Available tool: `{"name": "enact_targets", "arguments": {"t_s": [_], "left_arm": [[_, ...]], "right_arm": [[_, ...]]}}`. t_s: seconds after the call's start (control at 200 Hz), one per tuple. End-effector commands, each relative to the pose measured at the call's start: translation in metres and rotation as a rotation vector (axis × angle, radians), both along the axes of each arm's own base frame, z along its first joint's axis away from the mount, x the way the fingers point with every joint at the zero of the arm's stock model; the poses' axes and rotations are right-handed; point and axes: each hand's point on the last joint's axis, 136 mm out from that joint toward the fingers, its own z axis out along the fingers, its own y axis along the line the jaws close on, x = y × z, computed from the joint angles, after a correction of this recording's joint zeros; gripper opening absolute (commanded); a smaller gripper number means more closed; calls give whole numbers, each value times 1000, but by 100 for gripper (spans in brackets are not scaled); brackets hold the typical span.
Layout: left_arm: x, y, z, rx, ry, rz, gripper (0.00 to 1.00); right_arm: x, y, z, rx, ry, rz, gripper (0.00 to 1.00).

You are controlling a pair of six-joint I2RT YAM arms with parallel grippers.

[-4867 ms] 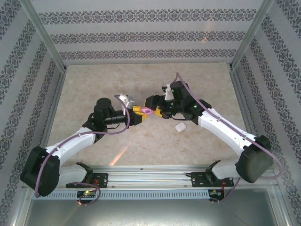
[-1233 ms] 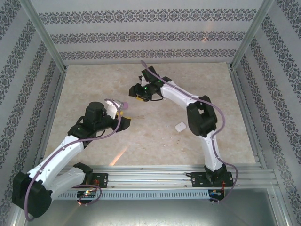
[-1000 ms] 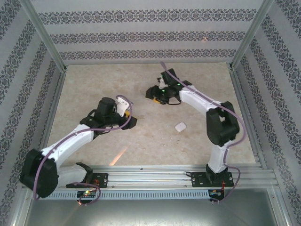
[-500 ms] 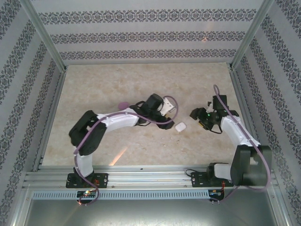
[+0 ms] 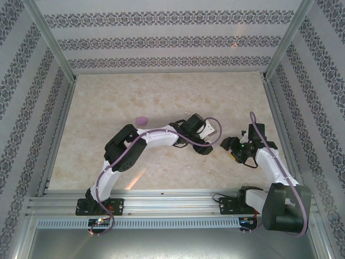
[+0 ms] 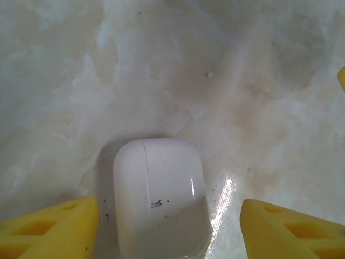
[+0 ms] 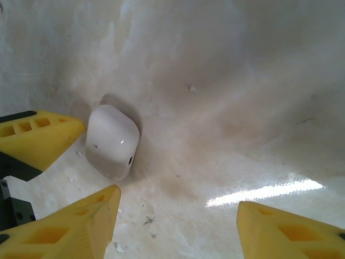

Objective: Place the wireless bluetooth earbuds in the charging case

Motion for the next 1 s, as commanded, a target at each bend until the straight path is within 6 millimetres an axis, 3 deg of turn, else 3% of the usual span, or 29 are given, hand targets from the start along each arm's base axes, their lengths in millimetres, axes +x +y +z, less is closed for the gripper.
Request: {"name": "enact_targets", "arguments": {"t_s": [0.0, 0.255, 0.425, 0.525, 0.709, 0.859, 0.994], "left_arm": [[-11, -3, -14, 54, 19, -60, 68], [-22, 3, -35, 136, 30, -95, 61], [-28, 3, -37, 126, 34, -130, 42], [-32, 4, -33, 111, 32, -146, 35], [-38, 18, -16, 60, -21, -154, 31], [-38, 46, 4, -11, -33, -105, 30], [-44, 74, 25, -72, -67, -98, 30]], "right_arm": [[-3, 1, 2, 15, -6, -2, 64], [-4, 1, 5, 18, -11, -10, 64], [-3, 3, 7, 32, -20, -9, 63], [-1, 9, 10, 70, -35, 4, 60], [4, 28, 17, 197, -59, 48, 58], [3, 42, 24, 257, -64, 105, 59], [3, 69, 36, 306, -85, 214, 58]]}}
